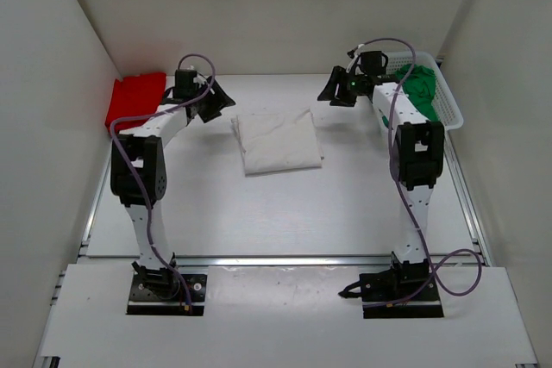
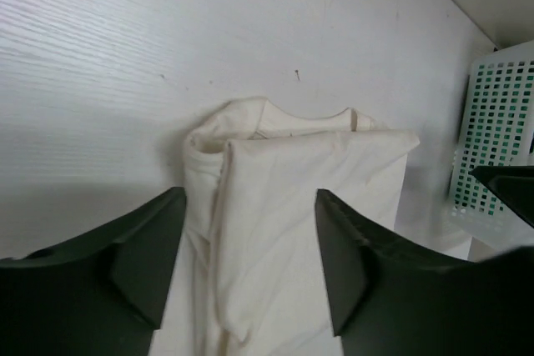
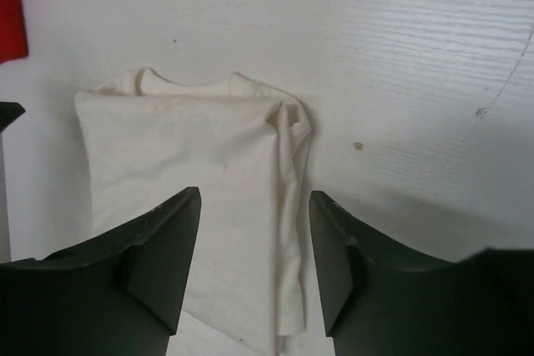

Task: Fold and stack the t-shirts
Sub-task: Fold the long partially folded tshirt into a neat square, then put the neatly folded tshirt into the corner of the board with the left arm

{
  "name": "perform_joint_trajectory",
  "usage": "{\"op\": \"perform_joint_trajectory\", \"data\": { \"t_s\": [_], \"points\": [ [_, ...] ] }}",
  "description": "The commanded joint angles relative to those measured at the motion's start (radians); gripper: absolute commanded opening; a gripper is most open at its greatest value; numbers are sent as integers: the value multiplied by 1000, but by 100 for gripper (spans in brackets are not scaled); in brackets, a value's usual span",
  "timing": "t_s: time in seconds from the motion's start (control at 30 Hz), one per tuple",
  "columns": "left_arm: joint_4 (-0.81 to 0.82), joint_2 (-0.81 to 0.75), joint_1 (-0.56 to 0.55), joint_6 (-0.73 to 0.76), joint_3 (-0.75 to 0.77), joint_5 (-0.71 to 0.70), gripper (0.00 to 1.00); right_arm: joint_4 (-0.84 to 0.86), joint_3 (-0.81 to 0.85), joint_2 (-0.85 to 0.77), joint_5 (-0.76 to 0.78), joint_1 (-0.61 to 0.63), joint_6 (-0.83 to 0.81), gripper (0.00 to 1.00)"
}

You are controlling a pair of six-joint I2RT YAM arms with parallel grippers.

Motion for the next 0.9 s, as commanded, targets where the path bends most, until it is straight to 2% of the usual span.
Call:
{"op": "perform_joint_trajectory", "data": {
  "t_s": [0.0,0.07,0.1,0.13,0.17,0.23,0.3,0.47,0.53,0.57,0.67,0.8,0.87],
  "points": [
    [88,-156,27,-15,-139,5,77,6,-66,-210,15,17,-30,54],
    [139,-193,14,-18,-237,68,80,88,-215,-325,36,37,-26,54],
    [146,-213,6,-21,-302,82,82,116,-342,-414,41,43,-4,55],
    [186,-241,-8,-23,-385,96,83,197,-486,-501,53,59,28,55],
    [261,-255,-14,-38,-428,123,88,289,-562,-552,61,78,65,57],
    [301,-281,-38,-38,-535,154,92,418,-822,-702,46,100,106,57],
    [373,-281,-46,-58,-589,159,93,504,-942,-772,27,118,139,58],
    [384,-155,-63,-65,-542,162,86,472,-1108,-908,64,201,97,59],
    [453,-105,-64,-108,-534,212,70,472,-1162,-957,67,207,106,59],
    [469,-79,-69,-119,-531,217,66,475,-1194,-973,75,206,114,59],
    [490,10,-92,-133,-453,216,41,485,-1262,-1048,73,212,126,59],
    [527,130,-130,-188,-347,257,22,483,-1322,-1108,55,192,139,59],
    [532,155,-149,-214,-256,271,9,482,-1349,-1132,61,194,134,59]
  ]
}}
